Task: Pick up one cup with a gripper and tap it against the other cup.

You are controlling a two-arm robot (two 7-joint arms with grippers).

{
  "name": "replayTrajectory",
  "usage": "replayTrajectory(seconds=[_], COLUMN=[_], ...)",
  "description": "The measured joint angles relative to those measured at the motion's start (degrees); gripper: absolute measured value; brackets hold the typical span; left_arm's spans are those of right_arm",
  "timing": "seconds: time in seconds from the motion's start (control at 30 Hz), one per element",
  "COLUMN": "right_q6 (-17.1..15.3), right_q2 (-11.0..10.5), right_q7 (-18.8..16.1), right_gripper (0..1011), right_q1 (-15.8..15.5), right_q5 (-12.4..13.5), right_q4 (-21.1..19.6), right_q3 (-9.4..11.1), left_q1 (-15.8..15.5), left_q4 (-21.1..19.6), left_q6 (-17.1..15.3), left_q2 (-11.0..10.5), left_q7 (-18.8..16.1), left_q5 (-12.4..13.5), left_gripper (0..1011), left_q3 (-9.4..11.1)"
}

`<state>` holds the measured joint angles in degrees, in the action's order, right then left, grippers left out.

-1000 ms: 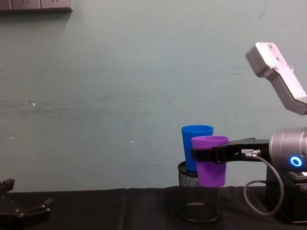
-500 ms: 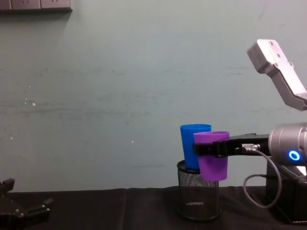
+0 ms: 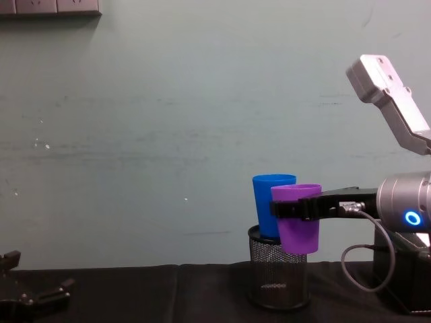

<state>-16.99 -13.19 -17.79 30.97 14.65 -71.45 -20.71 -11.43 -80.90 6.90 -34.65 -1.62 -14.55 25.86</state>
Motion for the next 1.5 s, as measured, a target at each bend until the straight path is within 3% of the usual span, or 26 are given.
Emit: replayTrajectory(seconds=[1.5], right_q6=[-0.01], right_q2=[-0.06], right_q7=[-0.01], right_gripper=[744], right_q1=[-0.07], right_q5=[0.07], right_q4=[-0.08], right_q3=[-0.03], left_q1=[0.0], left_q4=[0.0], left_q6=[0.0], left_q2=[0.0], left_q7=[0.0], left_q5=[0.0], left_gripper=[1000], left_q3=[0.0])
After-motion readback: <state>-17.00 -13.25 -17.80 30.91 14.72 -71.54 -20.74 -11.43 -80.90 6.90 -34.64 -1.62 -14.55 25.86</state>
